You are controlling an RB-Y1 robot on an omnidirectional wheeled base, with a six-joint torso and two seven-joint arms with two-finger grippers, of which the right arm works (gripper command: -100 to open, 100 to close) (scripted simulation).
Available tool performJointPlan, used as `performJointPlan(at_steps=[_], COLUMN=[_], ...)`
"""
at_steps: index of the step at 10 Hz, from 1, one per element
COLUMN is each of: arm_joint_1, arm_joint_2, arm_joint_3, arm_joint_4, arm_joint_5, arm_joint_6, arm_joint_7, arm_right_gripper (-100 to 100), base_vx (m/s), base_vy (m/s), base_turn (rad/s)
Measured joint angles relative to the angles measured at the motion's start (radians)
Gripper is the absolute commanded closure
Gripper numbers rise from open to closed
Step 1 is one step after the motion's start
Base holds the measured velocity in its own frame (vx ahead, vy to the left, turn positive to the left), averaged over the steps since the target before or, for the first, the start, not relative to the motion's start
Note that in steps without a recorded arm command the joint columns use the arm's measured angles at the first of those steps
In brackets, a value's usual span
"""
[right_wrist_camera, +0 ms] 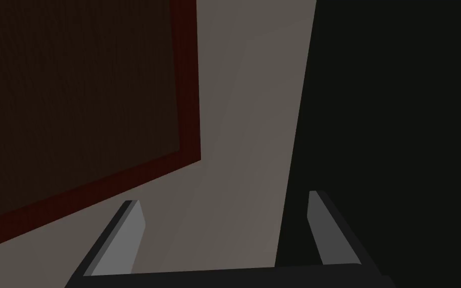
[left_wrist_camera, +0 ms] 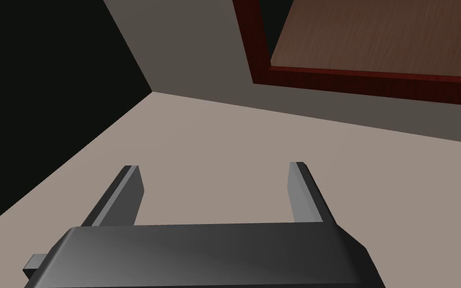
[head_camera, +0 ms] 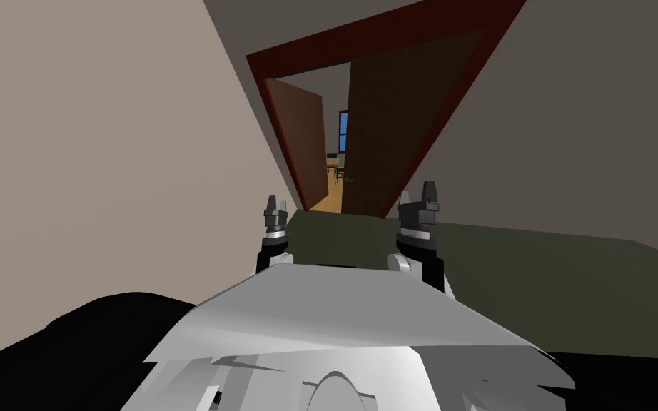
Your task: Push the door open
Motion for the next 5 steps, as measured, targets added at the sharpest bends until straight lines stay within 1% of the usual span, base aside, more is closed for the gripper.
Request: performJointPlan(at_steps=[3,5], arm_joint_1=[-0.018,-0.041], arm_joint_2=[-0.012,-0.017], arm_joint_3=[-0.004,-0.008], arm_joint_4=[0.052,0.093], arm_joint_5=[-0.002,-0.004], arm_joint_6=[-0.01,-0.014], arm_joint_7=[-0.003,-0.004], arm_right_gripper=[-100,-100], base_vx=[0.123,0.101], base_vy=[0.018,0.0], base_turn=[0.003,0.005])
